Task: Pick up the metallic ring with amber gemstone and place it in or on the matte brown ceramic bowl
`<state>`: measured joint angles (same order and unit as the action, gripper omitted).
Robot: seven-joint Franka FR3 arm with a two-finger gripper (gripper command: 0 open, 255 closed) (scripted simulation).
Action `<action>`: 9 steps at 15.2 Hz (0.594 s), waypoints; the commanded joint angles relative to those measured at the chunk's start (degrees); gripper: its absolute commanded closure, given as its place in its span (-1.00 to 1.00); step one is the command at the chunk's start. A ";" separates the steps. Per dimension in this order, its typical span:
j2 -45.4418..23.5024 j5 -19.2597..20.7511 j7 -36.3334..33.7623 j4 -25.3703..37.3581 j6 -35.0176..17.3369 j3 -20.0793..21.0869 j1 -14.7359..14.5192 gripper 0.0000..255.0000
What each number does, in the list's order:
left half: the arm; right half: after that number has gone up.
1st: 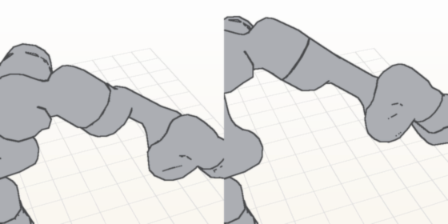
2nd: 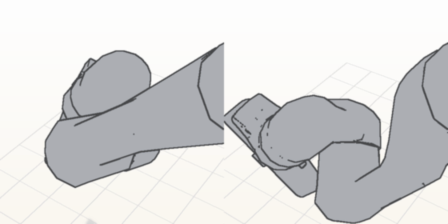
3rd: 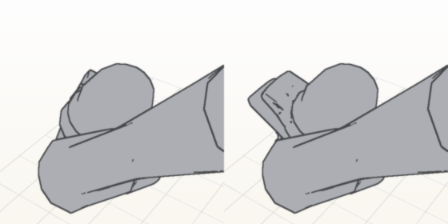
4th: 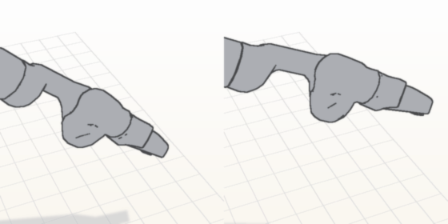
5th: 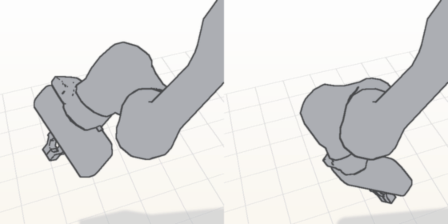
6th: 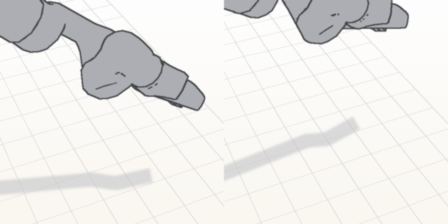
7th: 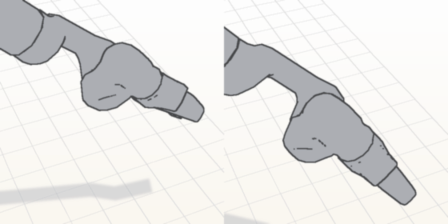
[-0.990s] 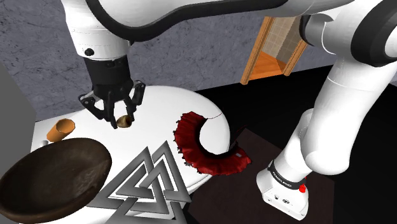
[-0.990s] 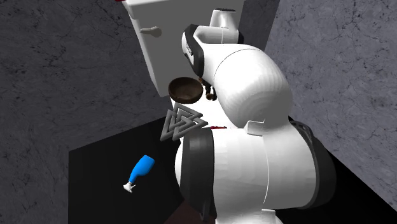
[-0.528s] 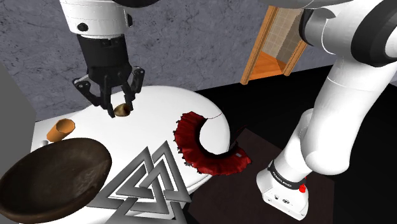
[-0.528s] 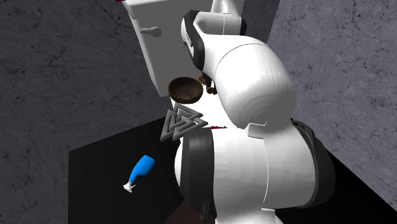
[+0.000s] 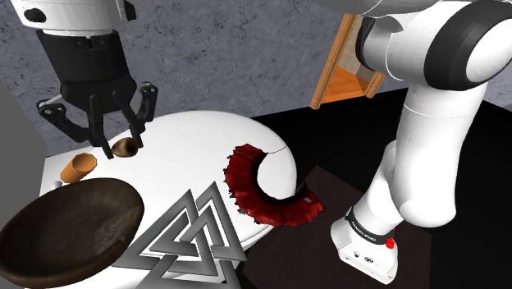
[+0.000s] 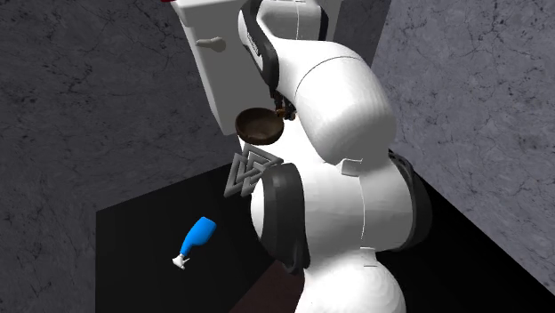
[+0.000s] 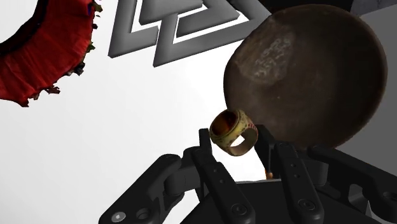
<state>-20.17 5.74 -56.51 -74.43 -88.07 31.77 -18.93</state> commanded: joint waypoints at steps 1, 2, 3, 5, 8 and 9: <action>-4.23 2.05 -2.61 5.55 1.64 0.27 -3.19 1.00; -6.70 3.19 -3.81 9.09 2.83 0.27 -5.11 1.00; -9.35 4.38 -4.91 13.05 4.23 0.17 -7.20 1.00; -15.55 6.94 -6.70 23.06 7.97 -0.40 -12.17 1.00; -22.69 9.28 -7.48 35.00 12.24 -1.78 -17.86 1.00; -21.50 8.89 -7.66 31.87 10.47 -1.49 -16.85 1.00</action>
<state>-41.53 14.59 -63.80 -41.95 -76.71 30.29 -35.58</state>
